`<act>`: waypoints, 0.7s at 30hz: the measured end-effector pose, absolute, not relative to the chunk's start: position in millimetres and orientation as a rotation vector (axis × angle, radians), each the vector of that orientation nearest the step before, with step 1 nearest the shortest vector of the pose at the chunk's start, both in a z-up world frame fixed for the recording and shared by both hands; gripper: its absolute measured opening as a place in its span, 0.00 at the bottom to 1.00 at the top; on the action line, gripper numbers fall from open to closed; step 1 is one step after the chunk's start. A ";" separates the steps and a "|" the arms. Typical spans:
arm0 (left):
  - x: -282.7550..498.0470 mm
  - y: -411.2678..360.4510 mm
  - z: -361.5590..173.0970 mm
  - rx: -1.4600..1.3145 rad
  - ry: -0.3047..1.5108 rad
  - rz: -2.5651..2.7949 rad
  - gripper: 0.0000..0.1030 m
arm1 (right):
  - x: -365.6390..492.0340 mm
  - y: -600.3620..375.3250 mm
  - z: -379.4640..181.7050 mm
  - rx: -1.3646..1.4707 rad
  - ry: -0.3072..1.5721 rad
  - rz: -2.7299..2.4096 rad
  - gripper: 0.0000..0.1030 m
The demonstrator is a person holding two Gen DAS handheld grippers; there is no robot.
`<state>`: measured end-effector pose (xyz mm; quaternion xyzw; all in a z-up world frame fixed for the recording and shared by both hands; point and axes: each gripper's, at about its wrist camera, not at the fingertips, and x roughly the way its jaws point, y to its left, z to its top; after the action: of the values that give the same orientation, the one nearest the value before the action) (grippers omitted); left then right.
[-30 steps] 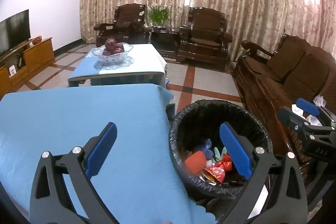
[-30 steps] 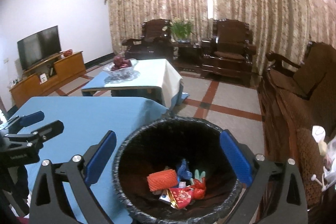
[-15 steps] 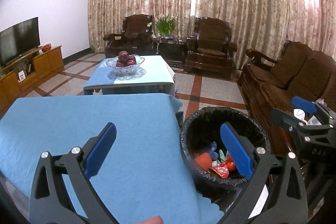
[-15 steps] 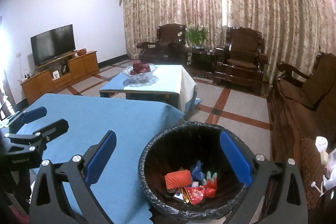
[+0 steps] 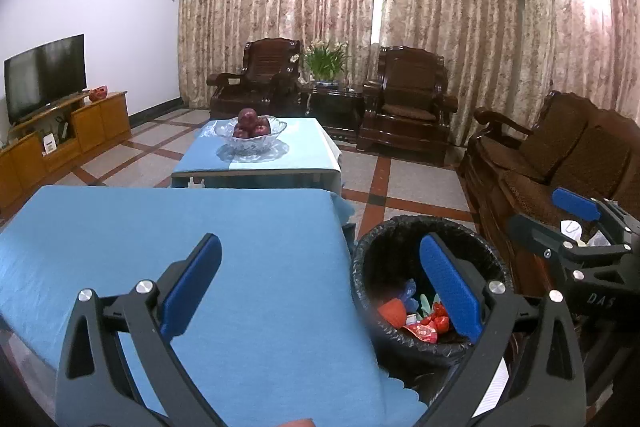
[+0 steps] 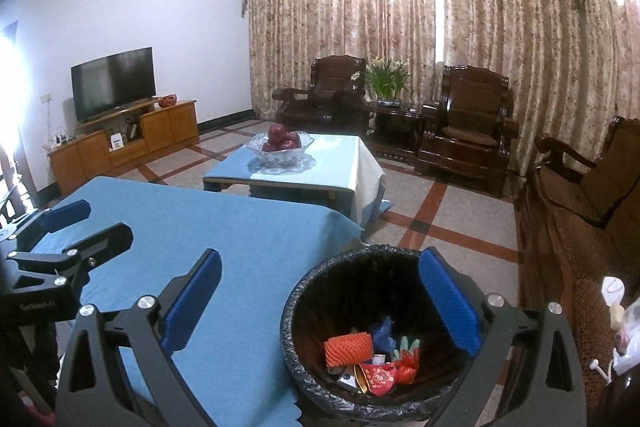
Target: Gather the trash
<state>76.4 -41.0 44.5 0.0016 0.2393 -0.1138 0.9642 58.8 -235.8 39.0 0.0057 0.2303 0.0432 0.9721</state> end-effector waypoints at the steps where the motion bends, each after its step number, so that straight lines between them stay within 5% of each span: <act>1: 76.5 -40.5 44.5 0.002 0.485 -0.229 0.94 | 58.8 -236.1 38.6 0.010 0.464 0.087 0.94; 21: 76.3 -37.5 43.2 0.001 0.483 -0.222 0.94 | 57.4 -228.5 42.0 0.005 0.463 0.091 0.94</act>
<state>76.3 -37.5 43.2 0.0005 0.2386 -0.1098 0.9649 57.4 -228.5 42.0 0.0025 0.2292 0.0449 0.9723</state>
